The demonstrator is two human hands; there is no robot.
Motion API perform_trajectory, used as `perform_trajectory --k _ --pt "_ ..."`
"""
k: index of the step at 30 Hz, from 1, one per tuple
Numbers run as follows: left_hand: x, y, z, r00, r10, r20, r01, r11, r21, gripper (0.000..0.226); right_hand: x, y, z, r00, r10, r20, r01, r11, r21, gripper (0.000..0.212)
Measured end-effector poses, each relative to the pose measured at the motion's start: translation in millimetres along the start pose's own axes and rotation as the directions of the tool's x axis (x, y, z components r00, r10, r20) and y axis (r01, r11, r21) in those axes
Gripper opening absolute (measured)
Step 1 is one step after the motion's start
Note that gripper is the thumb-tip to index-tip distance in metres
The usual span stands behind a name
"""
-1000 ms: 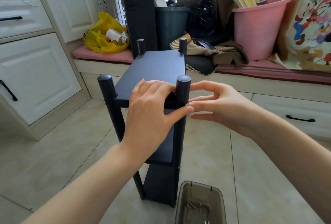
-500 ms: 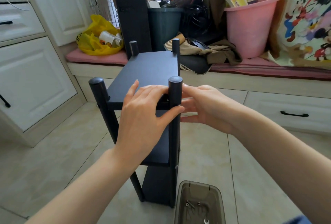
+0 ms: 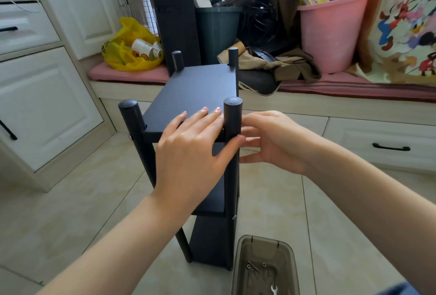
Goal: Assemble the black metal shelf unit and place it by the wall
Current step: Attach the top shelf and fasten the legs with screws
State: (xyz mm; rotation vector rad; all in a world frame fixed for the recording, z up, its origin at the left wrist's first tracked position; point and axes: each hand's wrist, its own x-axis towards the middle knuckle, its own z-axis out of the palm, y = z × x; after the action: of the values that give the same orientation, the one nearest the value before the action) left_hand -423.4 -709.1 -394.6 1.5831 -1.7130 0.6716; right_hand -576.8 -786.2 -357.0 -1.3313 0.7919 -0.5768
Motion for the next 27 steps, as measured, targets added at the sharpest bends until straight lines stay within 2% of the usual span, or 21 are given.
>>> perform_trajectory --k 8,11,14,17,20,23,27 --pt "-1 -2 1 1.000 0.018 -0.024 -0.018 1.000 -0.007 0.055 -10 17 -21 0.999 -0.012 -0.051 0.009 0.998 -0.060 0.029" --pt "-1 -1 2 0.999 0.016 -0.043 -0.017 1.000 -0.019 0.054 -11 38 -33 0.996 0.064 -0.060 -0.071 0.990 -0.119 0.027" --pt "-2 -1 2 0.998 0.019 -0.057 -0.020 1.000 -0.013 0.054 -5 72 -44 0.976 0.212 -0.040 -0.216 0.953 -0.215 0.025" --pt "-2 0 2 0.998 0.015 -0.060 -0.016 1.000 -0.016 0.054 4 123 -54 0.920 0.391 -0.045 -0.380 0.854 -0.355 0.029" --pt "-2 2 3 0.998 0.011 -0.068 -0.012 1.000 -0.027 0.052 8 183 -51 0.853 0.518 -0.056 -0.481 0.742 -0.467 0.031" --pt "-2 -1 3 0.997 0.018 -0.078 -0.020 0.999 -0.035 0.052 10 246 -42 0.792 0.605 -0.083 -0.525 0.605 -0.598 0.031" --pt "-3 -2 5 0.995 0.027 -0.095 -0.030 0.999 -0.033 0.053 17 317 -31 0.764 0.627 -0.153 -0.514 0.447 -0.732 0.024"
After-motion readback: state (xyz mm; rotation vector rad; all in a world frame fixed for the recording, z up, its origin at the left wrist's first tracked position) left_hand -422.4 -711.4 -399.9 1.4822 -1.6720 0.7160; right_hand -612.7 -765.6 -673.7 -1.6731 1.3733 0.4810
